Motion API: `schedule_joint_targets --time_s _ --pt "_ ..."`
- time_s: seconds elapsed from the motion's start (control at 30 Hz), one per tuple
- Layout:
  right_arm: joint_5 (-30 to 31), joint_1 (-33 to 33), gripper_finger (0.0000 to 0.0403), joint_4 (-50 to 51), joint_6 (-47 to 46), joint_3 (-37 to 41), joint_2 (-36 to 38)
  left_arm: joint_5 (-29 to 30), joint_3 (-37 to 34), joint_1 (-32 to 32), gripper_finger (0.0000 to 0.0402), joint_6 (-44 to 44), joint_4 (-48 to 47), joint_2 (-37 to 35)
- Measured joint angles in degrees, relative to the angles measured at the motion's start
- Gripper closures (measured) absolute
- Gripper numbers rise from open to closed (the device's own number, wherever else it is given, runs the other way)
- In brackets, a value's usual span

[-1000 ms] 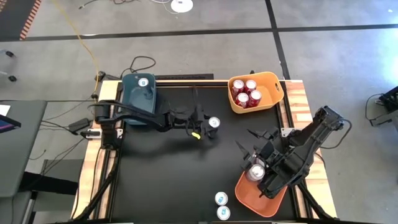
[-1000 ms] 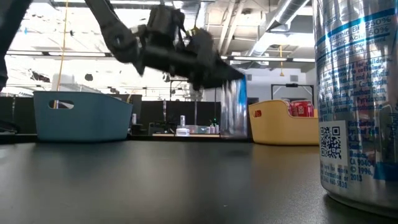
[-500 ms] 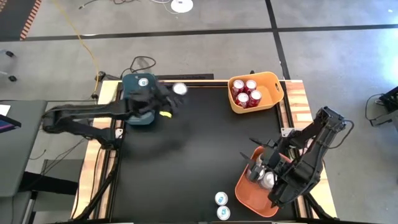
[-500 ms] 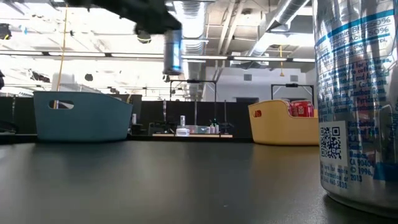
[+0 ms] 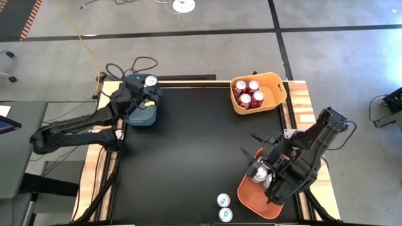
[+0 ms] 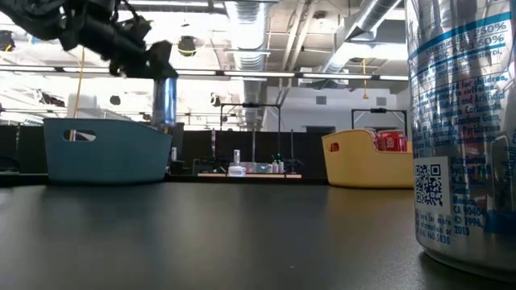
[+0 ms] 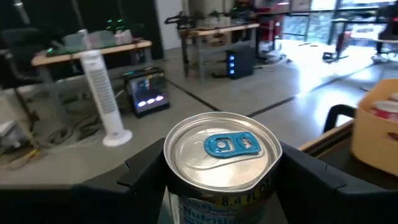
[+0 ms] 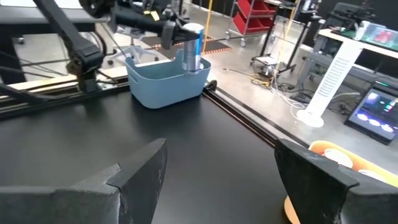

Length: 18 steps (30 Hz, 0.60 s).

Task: Sort soda cans
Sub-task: Put the top blue soda can into the blue bin

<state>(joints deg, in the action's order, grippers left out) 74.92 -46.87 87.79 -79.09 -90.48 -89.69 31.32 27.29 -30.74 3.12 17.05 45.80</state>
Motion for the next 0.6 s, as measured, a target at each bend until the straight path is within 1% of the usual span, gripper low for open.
schedule_joint_targets --time_s 0.13,0.3,0.4,0.57,0.6 --pt "-0.85 0.68 0.0088 -0.03 0.0 0.0 0.0 0.23 -1.65 -1.98 0.016 -1.22 0.94 -0.32" --pt "-1.26 0.39 0.0088 -0.01 0.02 0.0 0.0 2.49 -2.19 -2.12 0.016 0.18 -1.55 -0.75" --pt "-1.3 0.27 0.0088 -0.01 0.02 0.0 0.0 4.83 -1.28 -2.12 0.016 1.44 -0.92 -2.39" --pt "-1.32 0.3 0.0088 -0.01 0.04 0.0 0.0 5.59 -0.77 -2.12 0.016 2.18 -1.42 -5.12" --pt "-1.32 0.3 0.0088 0.02 0.06 0.0 0.0 6.59 -0.77 -2.11 0.016 2.21 -1.53 -5.5"
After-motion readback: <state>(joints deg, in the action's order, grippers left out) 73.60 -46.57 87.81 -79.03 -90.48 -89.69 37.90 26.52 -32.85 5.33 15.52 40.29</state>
